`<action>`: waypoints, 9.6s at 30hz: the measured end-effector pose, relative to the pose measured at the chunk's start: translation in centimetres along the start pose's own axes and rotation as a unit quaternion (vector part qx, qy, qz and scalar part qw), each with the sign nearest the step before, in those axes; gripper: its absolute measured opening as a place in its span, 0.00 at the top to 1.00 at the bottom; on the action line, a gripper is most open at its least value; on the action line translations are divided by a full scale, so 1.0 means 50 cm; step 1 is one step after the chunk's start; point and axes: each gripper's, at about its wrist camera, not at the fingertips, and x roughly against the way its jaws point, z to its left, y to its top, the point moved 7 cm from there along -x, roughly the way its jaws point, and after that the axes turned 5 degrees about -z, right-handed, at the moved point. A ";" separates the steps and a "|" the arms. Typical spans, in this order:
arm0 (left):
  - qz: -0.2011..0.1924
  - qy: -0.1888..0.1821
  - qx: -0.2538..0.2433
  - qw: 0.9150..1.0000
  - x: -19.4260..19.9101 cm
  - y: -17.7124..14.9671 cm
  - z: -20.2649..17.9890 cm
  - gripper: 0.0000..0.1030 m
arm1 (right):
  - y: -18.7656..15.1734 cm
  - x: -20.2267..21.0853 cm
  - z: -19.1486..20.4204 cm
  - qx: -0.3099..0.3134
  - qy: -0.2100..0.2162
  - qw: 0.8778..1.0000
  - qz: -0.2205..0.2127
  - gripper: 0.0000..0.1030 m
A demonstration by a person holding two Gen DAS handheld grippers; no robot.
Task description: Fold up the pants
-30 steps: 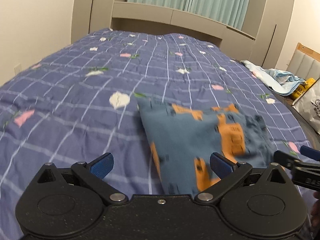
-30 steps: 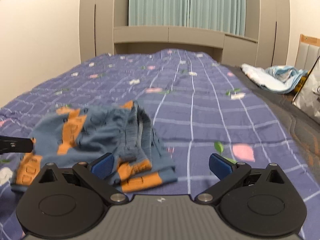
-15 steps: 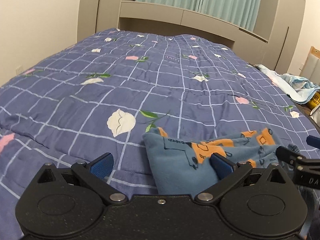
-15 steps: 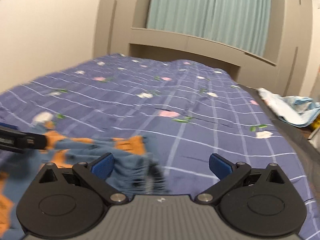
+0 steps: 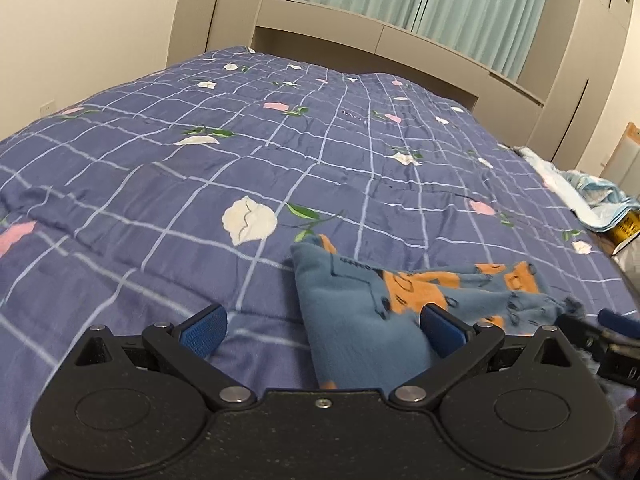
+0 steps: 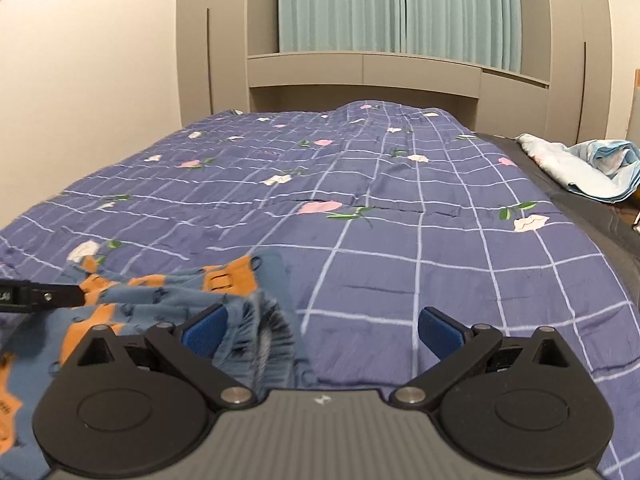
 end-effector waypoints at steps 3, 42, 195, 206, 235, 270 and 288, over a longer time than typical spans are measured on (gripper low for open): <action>0.005 -0.017 0.006 1.000 0.024 -0.017 -0.013 0.01 | -0.016 0.021 0.014 -0.003 0.021 1.000 0.009 0.00; -0.019 -0.050 0.016 0.998 0.096 -0.126 -0.023 0.01 | -0.087 0.088 0.003 -0.056 0.018 0.998 0.019 0.00; -0.002 0.014 0.002 1.000 0.152 0.029 0.191 0.73 | -0.009 0.055 0.286 -0.105 0.081 0.991 0.032 0.63; 0.001 0.037 -0.003 0.999 0.172 0.010 0.195 0.32 | -0.013 0.078 0.273 -0.105 0.069 0.992 0.024 0.27; -0.100 0.056 -0.054 0.992 0.353 -0.002 0.133 0.01 | 0.022 0.252 0.269 -0.037 0.045 0.995 -0.085 0.00; -0.141 0.051 -0.084 0.985 0.491 -0.135 0.094 0.01 | -0.087 0.420 0.253 0.012 0.038 0.993 -0.112 0.00; -0.140 0.052 -0.084 0.985 0.491 -0.135 0.094 0.01 | -0.089 0.422 0.255 0.014 0.040 0.993 -0.111 0.00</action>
